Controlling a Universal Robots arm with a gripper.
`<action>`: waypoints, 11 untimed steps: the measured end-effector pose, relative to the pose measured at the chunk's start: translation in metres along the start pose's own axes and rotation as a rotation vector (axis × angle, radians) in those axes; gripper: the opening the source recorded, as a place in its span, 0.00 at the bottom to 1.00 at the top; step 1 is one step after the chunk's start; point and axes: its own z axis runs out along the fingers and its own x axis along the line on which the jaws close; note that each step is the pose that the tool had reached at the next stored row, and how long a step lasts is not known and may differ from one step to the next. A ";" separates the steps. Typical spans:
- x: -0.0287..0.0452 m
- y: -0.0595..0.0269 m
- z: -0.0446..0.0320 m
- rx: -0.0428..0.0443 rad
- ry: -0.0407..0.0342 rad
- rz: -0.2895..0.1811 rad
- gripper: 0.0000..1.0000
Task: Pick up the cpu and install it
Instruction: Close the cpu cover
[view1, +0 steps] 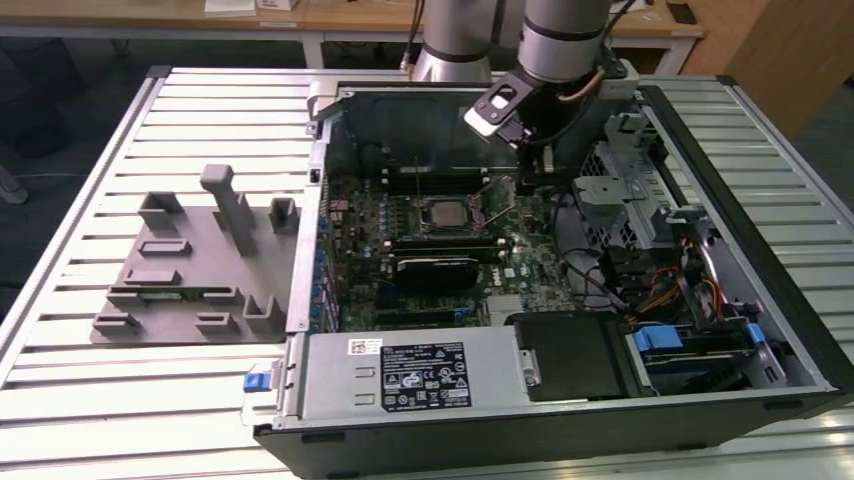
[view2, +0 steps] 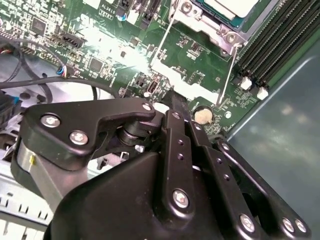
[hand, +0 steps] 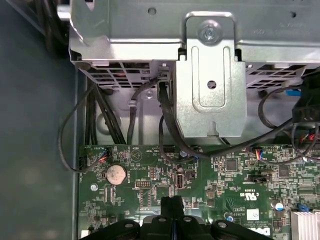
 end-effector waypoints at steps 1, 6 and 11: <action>0.0000 -0.0001 0.0011 0.0004 0.0002 0.000 0.11; 0.0000 -0.0001 0.0016 0.0007 0.0010 0.000 0.11; 0.0001 -0.0036 0.0015 0.0007 0.0012 0.001 0.11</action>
